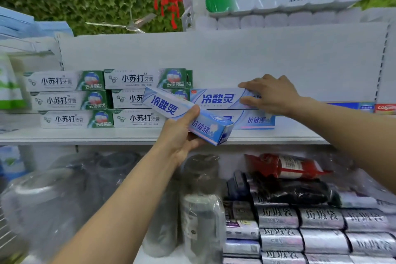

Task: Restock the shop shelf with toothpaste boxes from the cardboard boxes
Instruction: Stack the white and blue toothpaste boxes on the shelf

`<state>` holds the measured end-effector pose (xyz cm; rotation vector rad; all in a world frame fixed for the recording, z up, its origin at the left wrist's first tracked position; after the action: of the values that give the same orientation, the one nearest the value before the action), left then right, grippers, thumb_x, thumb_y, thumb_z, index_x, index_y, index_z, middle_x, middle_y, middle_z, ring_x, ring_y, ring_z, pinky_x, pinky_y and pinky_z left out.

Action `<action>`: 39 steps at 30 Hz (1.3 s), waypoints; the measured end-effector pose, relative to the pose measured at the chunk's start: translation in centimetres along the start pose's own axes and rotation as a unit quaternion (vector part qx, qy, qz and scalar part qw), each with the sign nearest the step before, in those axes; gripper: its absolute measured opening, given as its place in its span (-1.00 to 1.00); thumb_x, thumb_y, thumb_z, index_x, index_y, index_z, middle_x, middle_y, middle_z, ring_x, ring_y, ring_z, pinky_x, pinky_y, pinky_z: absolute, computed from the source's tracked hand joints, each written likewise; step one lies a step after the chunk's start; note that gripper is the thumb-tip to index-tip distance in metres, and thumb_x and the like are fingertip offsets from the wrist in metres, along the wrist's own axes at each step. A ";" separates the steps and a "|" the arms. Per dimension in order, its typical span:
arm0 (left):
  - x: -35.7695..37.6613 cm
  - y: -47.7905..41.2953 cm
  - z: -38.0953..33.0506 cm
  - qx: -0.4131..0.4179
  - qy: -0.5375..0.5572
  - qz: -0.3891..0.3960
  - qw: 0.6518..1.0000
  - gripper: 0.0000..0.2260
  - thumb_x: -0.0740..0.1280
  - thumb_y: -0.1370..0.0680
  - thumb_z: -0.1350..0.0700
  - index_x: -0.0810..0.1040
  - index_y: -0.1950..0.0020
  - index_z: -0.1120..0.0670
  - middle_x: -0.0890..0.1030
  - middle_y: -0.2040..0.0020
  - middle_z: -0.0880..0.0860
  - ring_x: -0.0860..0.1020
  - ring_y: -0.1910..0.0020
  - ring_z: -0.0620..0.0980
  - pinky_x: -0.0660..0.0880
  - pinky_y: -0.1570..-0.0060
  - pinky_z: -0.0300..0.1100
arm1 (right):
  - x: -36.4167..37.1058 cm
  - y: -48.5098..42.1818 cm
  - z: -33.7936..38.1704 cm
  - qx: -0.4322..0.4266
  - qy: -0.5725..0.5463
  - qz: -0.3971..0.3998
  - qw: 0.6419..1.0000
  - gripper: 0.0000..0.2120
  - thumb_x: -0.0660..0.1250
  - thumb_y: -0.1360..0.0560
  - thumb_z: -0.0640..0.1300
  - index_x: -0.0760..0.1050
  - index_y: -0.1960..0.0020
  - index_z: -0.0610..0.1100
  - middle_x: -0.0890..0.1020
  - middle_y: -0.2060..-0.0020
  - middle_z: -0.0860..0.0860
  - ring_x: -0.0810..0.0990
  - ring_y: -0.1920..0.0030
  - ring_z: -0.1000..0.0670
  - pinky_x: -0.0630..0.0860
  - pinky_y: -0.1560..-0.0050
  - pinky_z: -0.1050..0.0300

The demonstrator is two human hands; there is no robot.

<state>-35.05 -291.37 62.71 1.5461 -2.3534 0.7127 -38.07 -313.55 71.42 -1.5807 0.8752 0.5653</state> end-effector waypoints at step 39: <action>4.6 -2.1 -4.4 0.169 -0.264 -0.008 0.949 -0.48 0.44 -0.50 0.13 0.34 -0.41 0.02 0.48 -0.28 -0.01 0.54 -0.15 -0.08 0.56 0.01 -0.14 | -4.5 -1.0 -0.6 -0.017 -0.448 -0.071 0.891 -0.78 0.45 -0.44 -0.17 0.55 -0.07 -0.08 0.62 0.09 -0.02 0.54 0.14 0.05 0.49 0.15 0.28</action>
<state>-35.39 -293.43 69.05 2.1225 -2.6874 0.8133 -40.03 -313.07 75.61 -1.1875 0.0441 1.0815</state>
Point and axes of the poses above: each hand's wrist, its own y-axis away from the middle knuckle, its own x-axis out of the palm, z = x × y, the point moved 5 cm from there along -y, towards the middle knuckle
